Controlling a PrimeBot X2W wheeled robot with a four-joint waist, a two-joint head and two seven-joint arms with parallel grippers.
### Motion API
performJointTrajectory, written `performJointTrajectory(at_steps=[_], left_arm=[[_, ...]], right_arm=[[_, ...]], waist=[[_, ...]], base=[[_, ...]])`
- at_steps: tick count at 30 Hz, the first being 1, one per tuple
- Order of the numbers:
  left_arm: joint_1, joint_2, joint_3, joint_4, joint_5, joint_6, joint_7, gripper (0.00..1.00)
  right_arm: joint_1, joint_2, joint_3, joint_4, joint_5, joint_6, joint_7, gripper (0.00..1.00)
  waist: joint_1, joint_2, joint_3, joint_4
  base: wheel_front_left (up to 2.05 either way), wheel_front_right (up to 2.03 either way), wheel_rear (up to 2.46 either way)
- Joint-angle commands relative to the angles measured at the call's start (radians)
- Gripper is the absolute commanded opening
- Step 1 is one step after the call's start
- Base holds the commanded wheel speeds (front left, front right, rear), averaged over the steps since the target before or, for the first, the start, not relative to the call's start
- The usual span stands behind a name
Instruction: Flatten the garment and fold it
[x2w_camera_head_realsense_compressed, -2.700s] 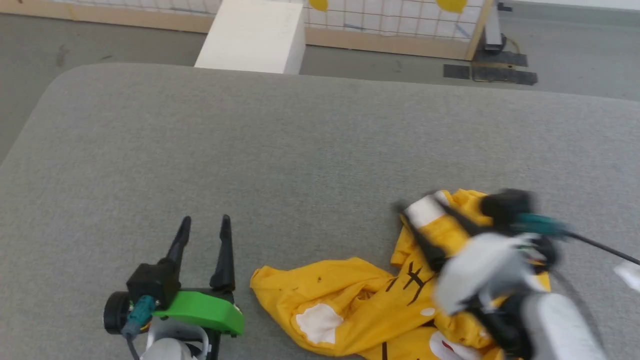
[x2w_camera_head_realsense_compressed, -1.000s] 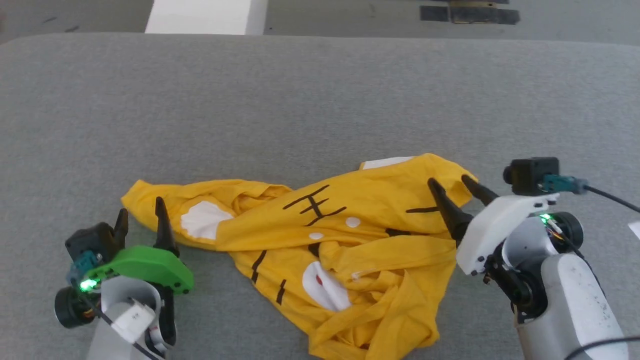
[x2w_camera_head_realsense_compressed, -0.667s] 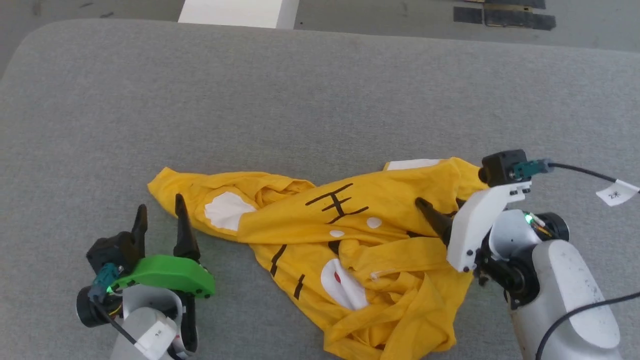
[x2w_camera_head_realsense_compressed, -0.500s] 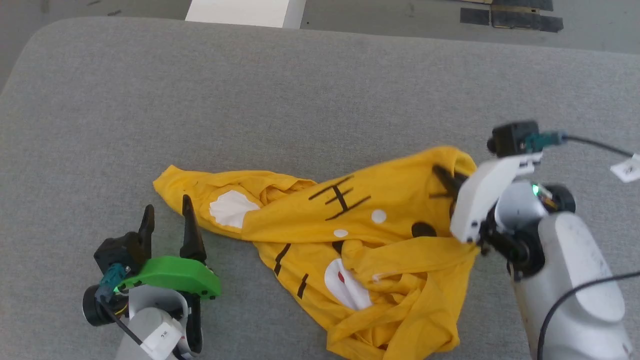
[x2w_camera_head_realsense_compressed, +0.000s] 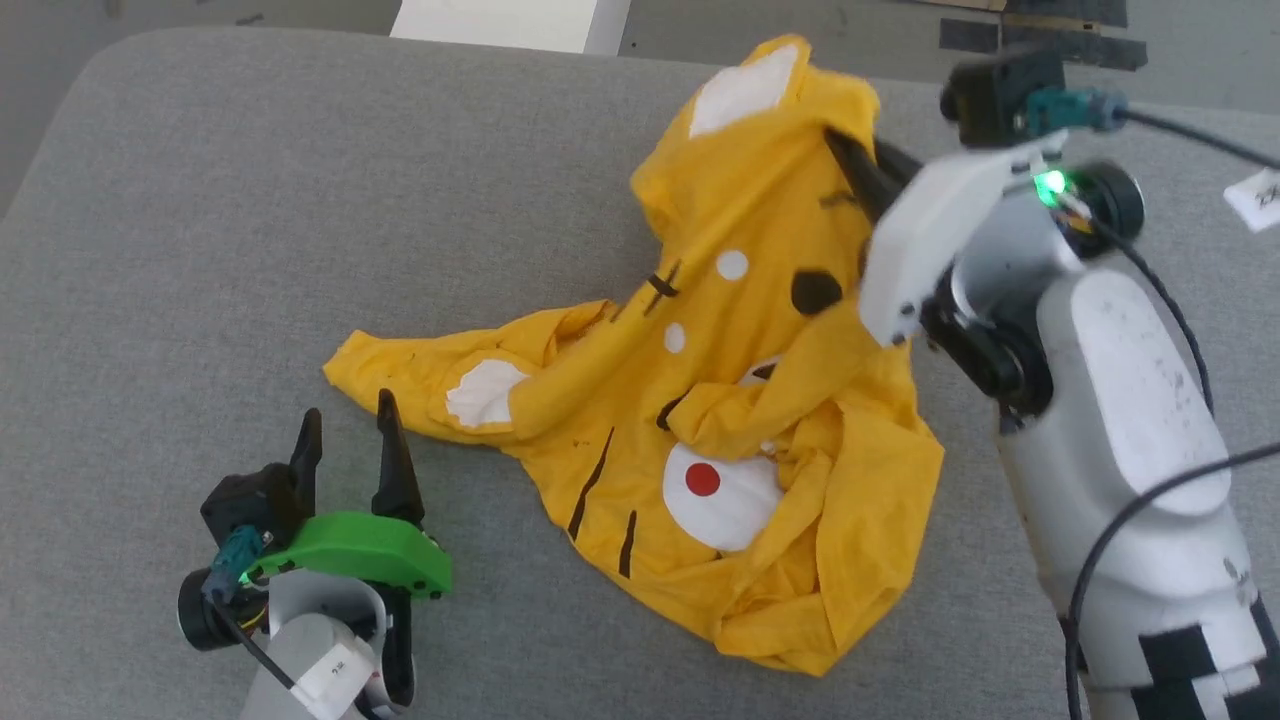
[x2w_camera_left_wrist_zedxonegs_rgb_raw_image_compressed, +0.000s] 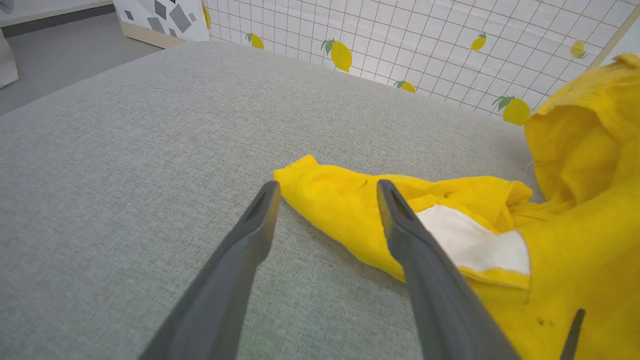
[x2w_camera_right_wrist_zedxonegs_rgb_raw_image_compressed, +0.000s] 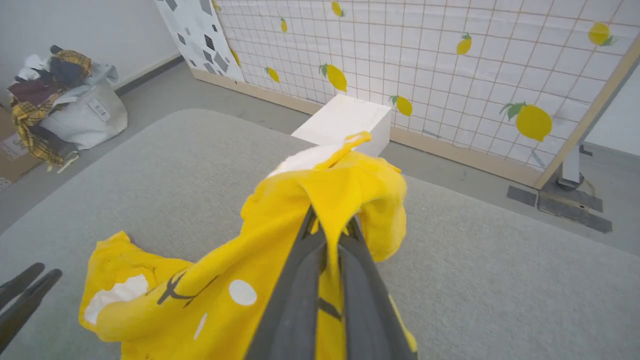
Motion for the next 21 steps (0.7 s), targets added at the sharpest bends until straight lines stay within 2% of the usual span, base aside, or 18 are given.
performJointTrajectory(at_steps=[1,5,10,16,19,20,21], left_arm=[[0.012,0.001,0.004,0.001,-0.004,0.004,-0.006,1.0],[0.03,0.012,0.008,0.006,-0.009,0.002,-0.006,1.0],[0.037,0.025,0.003,-0.003,-0.005,0.006,0.005,1.0],[0.054,0.035,-0.006,-0.029,-0.003,0.01,0.031,1.0],[0.06,0.043,-0.011,-0.037,-0.005,0.006,0.043,1.0],[0.064,0.048,-0.011,-0.048,-0.008,0.008,0.052,1.0],[0.065,0.051,-0.012,-0.052,-0.008,0.008,0.056,1.0]], right_arm=[[0.056,-0.012,-0.025,0.012,-0.025,-0.001,0.025,0.0],[0.184,-0.042,-0.127,0.009,-0.072,-0.001,0.108,0.0],[0.341,-0.065,-0.265,-0.073,-0.142,-0.001,0.162,0.0],[0.557,-0.018,-0.43,-0.273,-0.178,-0.001,0.234,0.0],[0.671,-0.003,-0.482,-0.361,-0.123,-0.001,0.296,0.0],[0.754,-0.002,-0.479,-0.39,-0.001,-0.001,0.326,0.0],[0.772,-0.002,-0.471,-0.394,0.033,-0.001,0.318,0.3]], waist=[[-0.0001,0.0,-0.012,-0.011],[-0.0001,0.0,-0.031,-0.038],[-0.0001,0.0,-0.052,-0.072],[-0.0001,0.0,-0.073,-0.105],[-0.0001,0.0,-0.076,-0.12],[-0.0001,0.0,-0.076,-0.136],[-0.0001,0.0,-0.076,-0.143]], base=[[0.0,0.0,0.0],[0.0,0.0,0.0],[0.0,0.0,0.0],[0.0,0.0,0.0],[0.0,0.0,0.0],[0.0,0.0,0.0],[0.0,0.0,0.0]])
